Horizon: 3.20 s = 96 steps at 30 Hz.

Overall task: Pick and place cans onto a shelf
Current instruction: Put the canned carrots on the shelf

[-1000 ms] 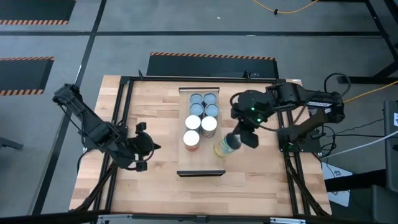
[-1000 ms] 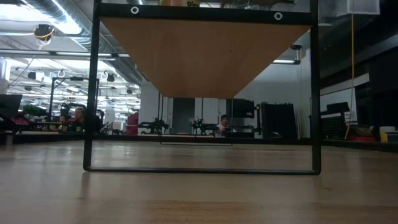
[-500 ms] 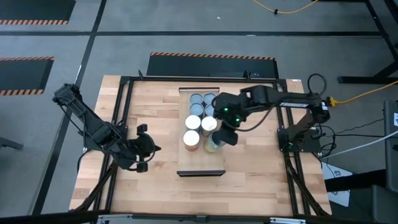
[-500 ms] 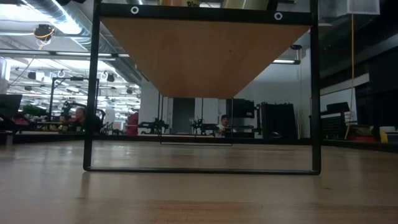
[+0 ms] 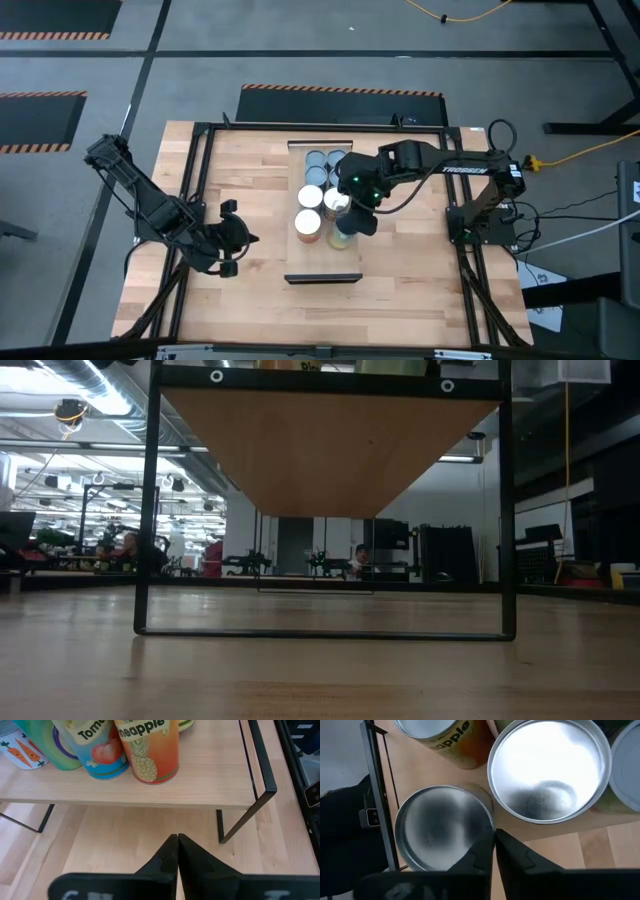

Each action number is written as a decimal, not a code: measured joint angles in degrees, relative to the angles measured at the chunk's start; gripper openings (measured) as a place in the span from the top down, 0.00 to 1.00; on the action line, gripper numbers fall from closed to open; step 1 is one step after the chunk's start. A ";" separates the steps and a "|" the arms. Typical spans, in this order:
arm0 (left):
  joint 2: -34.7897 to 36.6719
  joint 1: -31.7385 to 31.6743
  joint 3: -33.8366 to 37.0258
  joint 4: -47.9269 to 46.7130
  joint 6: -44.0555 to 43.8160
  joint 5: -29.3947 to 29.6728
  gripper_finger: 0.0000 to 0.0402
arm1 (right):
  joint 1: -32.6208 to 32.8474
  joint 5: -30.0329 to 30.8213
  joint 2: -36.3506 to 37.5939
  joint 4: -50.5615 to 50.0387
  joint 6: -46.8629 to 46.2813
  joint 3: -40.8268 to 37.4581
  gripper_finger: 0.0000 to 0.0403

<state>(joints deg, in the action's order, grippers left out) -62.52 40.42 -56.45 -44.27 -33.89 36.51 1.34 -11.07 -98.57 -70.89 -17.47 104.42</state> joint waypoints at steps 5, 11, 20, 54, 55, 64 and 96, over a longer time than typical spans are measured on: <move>-0.02 0.00 0.00 -0.02 0.03 0.00 0.99 | 0.00 -0.02 -0.01 0.05 0.00 0.00 0.88; -0.02 0.00 0.00 -0.02 0.03 0.02 0.99 | 0.00 0.03 -0.01 0.50 0.01 0.00 0.85; -0.02 0.00 0.02 0.00 -0.04 0.02 0.99 | 0.00 0.03 0.92 0.51 1.24 0.00 0.85; -0.20 -0.50 0.02 1.99 -0.26 2.85 0.99 | 14.64 23.04 16.23 14.82 -12.06 -31.75 0.85; -0.50 -1.06 0.02 2.79 -0.09 3.04 1.00 | 14.63 23.05 16.25 15.67 -11.99 -32.06 0.85; -5.07 -7.23 0.04 9.62 5.92 2.05 0.99 | 14.62 23.04 16.25 20.17 -9.18 -32.63 0.85; -9.16 -17.81 0.04 22.79 15.14 -7.69 1.00 | 11.52 24.91 16.23 34.87 -1.42 -32.63 0.85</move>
<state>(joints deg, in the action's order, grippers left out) -71.68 22.61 -56.40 -21.48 -18.75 28.82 12.86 13.84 -82.35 -36.03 -18.90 71.79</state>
